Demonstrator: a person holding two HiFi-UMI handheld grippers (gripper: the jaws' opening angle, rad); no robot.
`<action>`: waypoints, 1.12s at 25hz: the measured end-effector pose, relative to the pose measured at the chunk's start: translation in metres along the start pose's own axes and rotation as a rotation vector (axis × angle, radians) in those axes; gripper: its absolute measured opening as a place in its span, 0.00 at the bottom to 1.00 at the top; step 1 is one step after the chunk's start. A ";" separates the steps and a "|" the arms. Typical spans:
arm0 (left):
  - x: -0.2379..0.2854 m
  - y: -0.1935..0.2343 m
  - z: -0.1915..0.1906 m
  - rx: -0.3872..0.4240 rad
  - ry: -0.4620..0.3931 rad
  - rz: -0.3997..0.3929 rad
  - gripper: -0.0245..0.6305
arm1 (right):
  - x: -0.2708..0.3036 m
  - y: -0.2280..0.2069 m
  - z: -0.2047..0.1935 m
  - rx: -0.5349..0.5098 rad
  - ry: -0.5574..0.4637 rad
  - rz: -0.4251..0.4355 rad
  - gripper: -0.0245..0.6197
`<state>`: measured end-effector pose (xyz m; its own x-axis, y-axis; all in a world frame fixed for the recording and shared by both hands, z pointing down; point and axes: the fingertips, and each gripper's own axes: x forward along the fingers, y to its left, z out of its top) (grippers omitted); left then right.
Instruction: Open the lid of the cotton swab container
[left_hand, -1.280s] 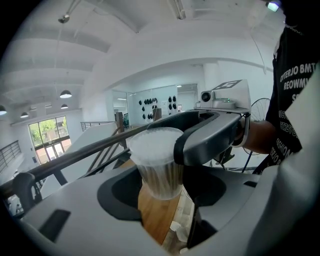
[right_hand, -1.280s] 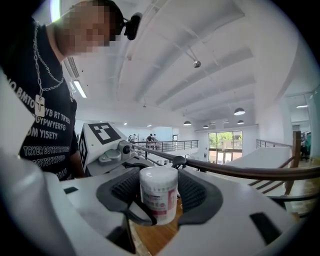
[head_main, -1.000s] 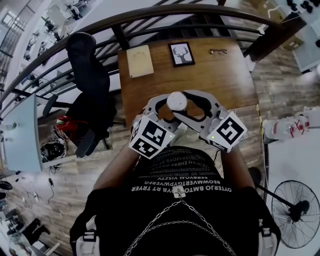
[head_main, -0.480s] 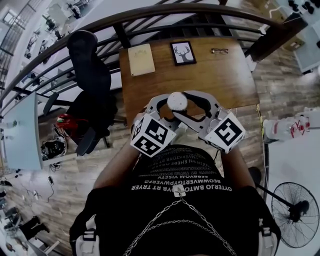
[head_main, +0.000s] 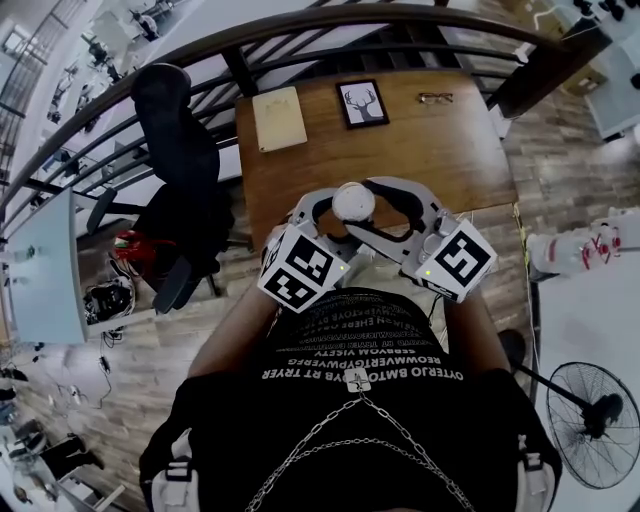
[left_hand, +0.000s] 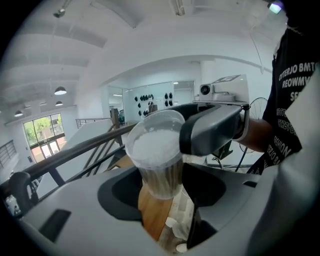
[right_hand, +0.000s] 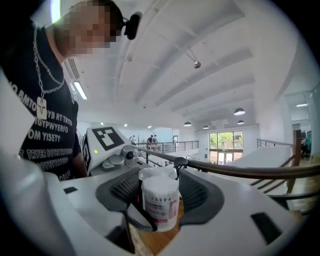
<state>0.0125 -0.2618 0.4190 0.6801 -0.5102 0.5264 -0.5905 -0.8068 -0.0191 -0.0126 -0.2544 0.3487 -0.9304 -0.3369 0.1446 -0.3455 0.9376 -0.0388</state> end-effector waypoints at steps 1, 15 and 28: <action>0.000 0.000 0.001 -0.012 -0.013 -0.004 0.44 | -0.004 -0.001 0.005 0.020 -0.040 0.012 0.44; -0.012 0.007 0.001 -0.008 -0.014 0.000 0.45 | -0.018 -0.020 0.011 0.039 -0.105 -0.054 0.08; -0.010 -0.002 -0.014 0.042 0.032 -0.029 0.45 | -0.001 -0.005 0.028 0.005 -0.139 0.017 0.07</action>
<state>0.0006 -0.2509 0.4253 0.6820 -0.4772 0.5542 -0.5516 -0.8332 -0.0387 -0.0131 -0.2608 0.3211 -0.9440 -0.3299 0.0052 -0.3298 0.9430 -0.0454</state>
